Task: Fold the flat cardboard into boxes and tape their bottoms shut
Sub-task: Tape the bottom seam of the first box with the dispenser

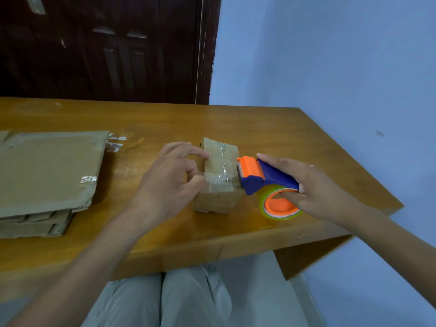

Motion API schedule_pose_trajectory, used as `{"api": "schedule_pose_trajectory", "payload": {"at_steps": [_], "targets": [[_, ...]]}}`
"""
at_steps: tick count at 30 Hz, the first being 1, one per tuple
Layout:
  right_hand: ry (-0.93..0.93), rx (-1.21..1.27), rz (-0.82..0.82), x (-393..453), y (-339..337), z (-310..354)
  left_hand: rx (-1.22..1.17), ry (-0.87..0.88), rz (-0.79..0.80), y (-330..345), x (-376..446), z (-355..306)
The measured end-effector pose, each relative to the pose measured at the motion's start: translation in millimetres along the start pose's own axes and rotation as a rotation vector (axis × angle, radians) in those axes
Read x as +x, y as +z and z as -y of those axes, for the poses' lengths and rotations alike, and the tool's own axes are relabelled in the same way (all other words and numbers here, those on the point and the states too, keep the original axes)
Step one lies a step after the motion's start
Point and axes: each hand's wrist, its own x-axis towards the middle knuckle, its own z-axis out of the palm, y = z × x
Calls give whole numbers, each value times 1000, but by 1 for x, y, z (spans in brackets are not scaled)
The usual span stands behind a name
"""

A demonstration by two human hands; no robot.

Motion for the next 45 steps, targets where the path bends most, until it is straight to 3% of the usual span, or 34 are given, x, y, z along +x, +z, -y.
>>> {"api": "schedule_pose_trajectory", "payload": {"at_steps": [5, 10, 25, 37, 41, 45], "targets": [[-24, -105, 20, 2, 6, -1, -130, -115, 83, -6, 3, 3], [-25, -55, 18, 0, 11, -3, -186, -142, 152, -11, 0, 5], [-55, -120, 27, -3, 12, -6, -321, -154, 83, 0, -5, 9], [-94, -170, -79, -9, 27, -11, -548, -109, 120, 5, -8, 27], [-101, -129, -98, -10, 32, -11, -658, -131, 77, 13, -10, 27], [-118, -104, -117, -9, 35, -11, -603, -99, -8, 21, -8, 28]]}}
